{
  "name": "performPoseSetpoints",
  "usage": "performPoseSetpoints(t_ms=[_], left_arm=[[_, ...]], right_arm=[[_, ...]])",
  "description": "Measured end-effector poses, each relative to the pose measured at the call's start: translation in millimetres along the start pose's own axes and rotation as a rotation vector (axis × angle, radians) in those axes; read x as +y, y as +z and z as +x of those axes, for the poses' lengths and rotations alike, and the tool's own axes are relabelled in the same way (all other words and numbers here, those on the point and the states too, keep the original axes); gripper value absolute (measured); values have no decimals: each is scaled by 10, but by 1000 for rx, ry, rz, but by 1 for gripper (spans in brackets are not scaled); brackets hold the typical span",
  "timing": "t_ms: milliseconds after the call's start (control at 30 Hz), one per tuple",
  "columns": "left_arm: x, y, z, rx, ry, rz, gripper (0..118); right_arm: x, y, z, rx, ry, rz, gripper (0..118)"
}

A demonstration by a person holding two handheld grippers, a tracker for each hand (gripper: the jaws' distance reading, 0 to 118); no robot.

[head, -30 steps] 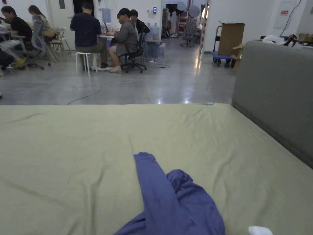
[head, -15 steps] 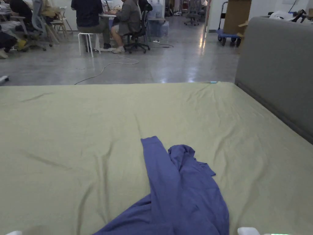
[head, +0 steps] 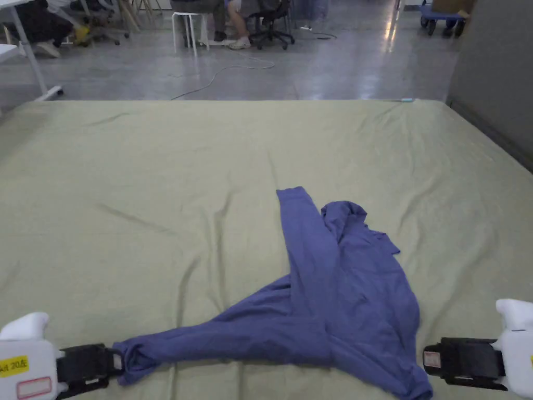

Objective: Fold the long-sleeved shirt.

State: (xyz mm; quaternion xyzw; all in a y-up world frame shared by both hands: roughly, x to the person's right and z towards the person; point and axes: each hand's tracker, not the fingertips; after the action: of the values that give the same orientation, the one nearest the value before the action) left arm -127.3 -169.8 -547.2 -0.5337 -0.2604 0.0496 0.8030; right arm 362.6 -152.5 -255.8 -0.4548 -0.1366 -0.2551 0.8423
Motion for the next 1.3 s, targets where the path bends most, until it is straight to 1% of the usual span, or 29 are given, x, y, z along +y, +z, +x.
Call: performPoseSetpoints(t_ms=[67,100,133,167,200,267,433,467,533,567,600,633,667,767,800,833,867,900,933,967,1000,1033,1067,1133,1167,1200,1233,1267,1300], left_arm=[[-219,-16,97,13,-55,4,0],[-298,-53,70,15,-52,-38,0],[-326,-72,78,-11,-62,-48,0],[-348,-75,84,-43,-32,-52,0],[-341,-59,97,-38,-22,-33,0],[-290,-21,156,-43,-24,-23,0],[10,-53,194,-16,-14,60,0],[62,-91,191,-11,-9,72,24],[183,-266,190,23,-32,87,110],[231,-367,175,32,-40,69,115],[304,-362,116,54,-55,74,114],[357,-494,213,48,-54,101,115],[427,-628,210,84,-71,77,117],[583,-1158,93,186,-123,37,116],[600,-1324,61,204,-143,15,113],[598,-1509,32,209,-173,-26,99],[568,-1683,17,231,-218,-98,56],[519,-1798,80,267,-251,-190,56],[449,-1815,120,230,-257,-181,47],[423,-1637,203,268,-303,-45,10],[423,-1544,247,238,-356,-60,10],[422,-1488,360,166,-366,-92,10],[371,-1422,392,191,-352,-88,10],[317,-1326,402,179,-384,-94,10],[340,-1292,410,172,-370,-69,10],[345,-1220,401,157,-338,-43,10],[359,-1133,396,141,-317,-27,10],[370,-1058,393,126,-291,-10,10],[388,-1012,375,105,-268,-4,10]], right_arm=[[-163,-47,-136,-65,43,-16,0],[-246,-27,-146,-125,51,-26,0],[-291,-39,-165,-149,98,-56,0],[-344,-45,-179,-137,116,-81,0],[-367,-171,-157,-113,102,-79,0],[-398,-190,-140,-80,78,-82,0],[-436,-155,-180,-96,79,-80,0],[-439,-131,-176,-87,76,-76,0],[-447,-126,-174,-77,64,-76,0],[-451,-127,-173,-76,64,-79,0],[-441,-129,-169,-78,62,-86,0],[-438,-134,-162,-83,56,-87,0],[-433,-146,-148,-85,48,-88,0],[-383,-217,-98,-75,26,-103,0],[-361,-243,-95,-76,22,-107,0],[-334,-274,-98,-77,20,-111,0],[-292,-319,-103,-80,21,-116,0],[-241,-358,-112,-84,26,-125,0],[-163,-400,-133,-91,39,-136,0],[-55,-433,-164,-98,57,-140,0],[68,-463,-195,-100,77,-135,0],[262,-507,-251,-96,109,-127,0],[482,-562,-322,-87,138,-120,0],[1025,-706,-537,-72,200,-63,0],[1325,-811,-659,-55,227,-23,0],[1608,-933,-771,-33,232,14,0],[1942,-1118,-905,-10,230,43,14],[2262,-1341,-1036,-14,234,61,71],[2553,-1650,-1176,-23,232,41,117]])
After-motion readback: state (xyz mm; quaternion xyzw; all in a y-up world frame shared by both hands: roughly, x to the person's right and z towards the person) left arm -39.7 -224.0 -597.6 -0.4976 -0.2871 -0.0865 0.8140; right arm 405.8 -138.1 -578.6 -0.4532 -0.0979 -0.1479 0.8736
